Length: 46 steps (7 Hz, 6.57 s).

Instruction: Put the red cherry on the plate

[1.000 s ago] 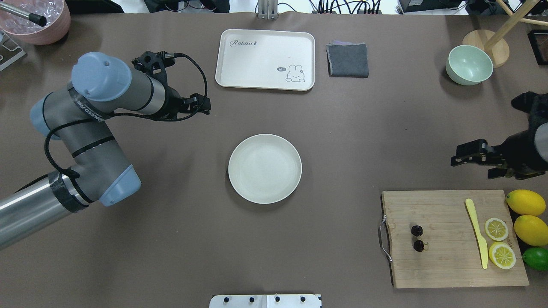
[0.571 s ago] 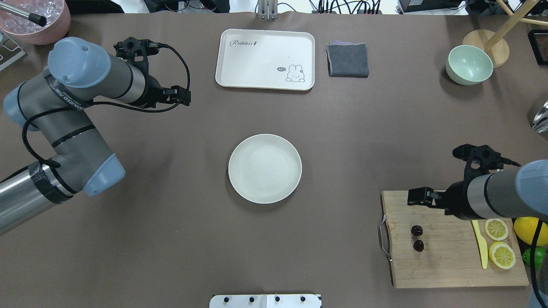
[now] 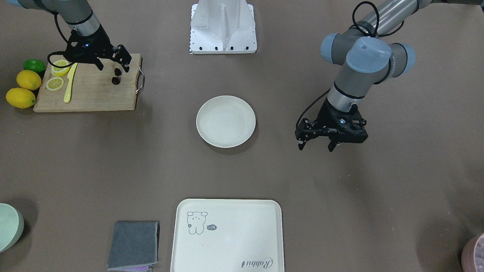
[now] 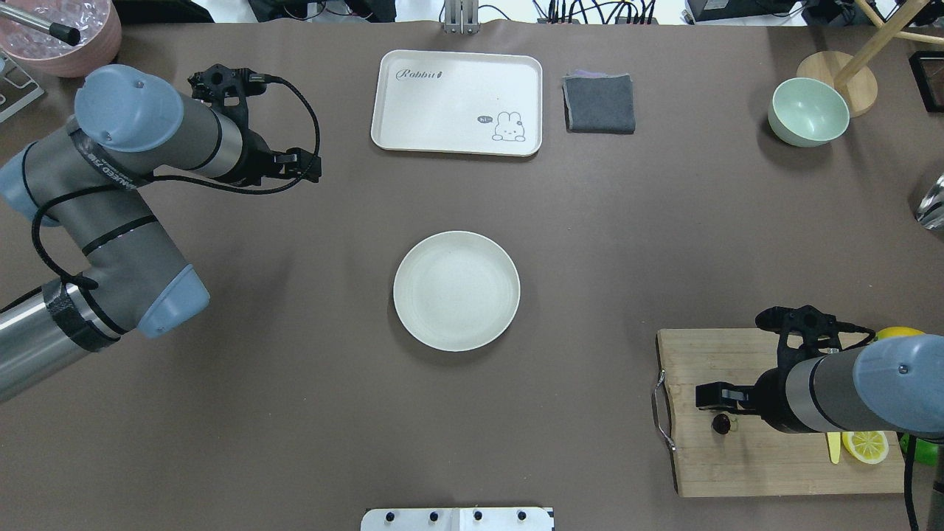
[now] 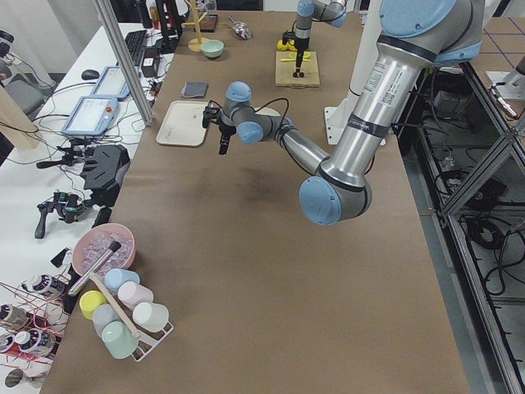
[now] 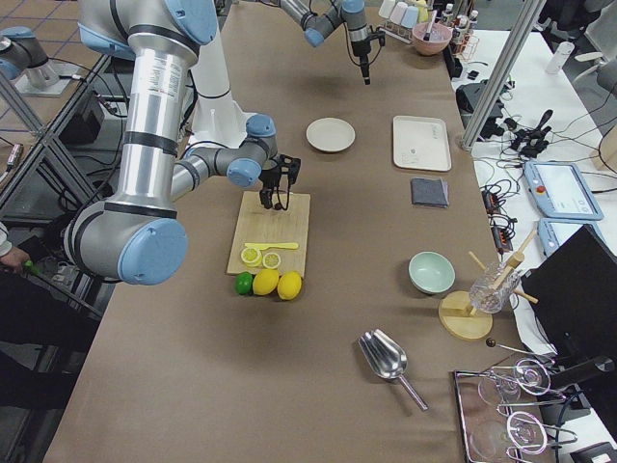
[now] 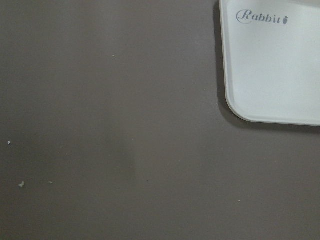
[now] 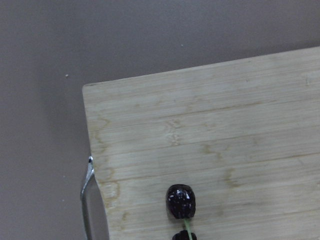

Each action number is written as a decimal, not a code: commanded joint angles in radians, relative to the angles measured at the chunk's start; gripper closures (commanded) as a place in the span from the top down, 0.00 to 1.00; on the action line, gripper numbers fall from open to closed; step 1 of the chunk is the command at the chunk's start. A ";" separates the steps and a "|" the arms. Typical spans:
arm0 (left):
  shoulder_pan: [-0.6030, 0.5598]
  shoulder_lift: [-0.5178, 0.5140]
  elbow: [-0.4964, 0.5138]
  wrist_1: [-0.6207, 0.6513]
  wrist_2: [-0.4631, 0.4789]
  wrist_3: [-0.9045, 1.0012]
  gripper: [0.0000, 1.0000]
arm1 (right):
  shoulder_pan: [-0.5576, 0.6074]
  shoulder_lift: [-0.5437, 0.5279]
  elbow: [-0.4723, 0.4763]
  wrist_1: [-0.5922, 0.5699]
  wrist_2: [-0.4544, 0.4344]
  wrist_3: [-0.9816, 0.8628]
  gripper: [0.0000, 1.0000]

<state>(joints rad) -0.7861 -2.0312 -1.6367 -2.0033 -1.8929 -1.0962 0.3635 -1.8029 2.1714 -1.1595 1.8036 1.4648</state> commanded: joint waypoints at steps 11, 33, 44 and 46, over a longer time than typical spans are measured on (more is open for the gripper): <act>0.001 0.000 0.000 0.000 -0.002 -0.001 0.98 | -0.063 -0.012 -0.024 -0.005 -0.073 -0.006 0.00; -0.148 0.170 -0.015 -0.034 -0.014 0.226 0.98 | 0.119 0.990 -0.575 -0.355 0.011 -0.010 1.00; -0.613 0.459 -0.037 0.121 -0.276 0.961 0.98 | 1.104 0.185 -0.438 -0.413 0.588 -1.378 1.00; -0.625 0.474 -0.037 0.120 -0.335 0.961 0.98 | 1.228 0.159 -0.519 -0.414 0.589 -1.468 1.00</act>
<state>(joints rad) -1.4020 -1.5684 -1.6737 -1.8831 -2.1846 -0.1348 1.5103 -1.6202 1.6993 -1.5734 2.3873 0.0570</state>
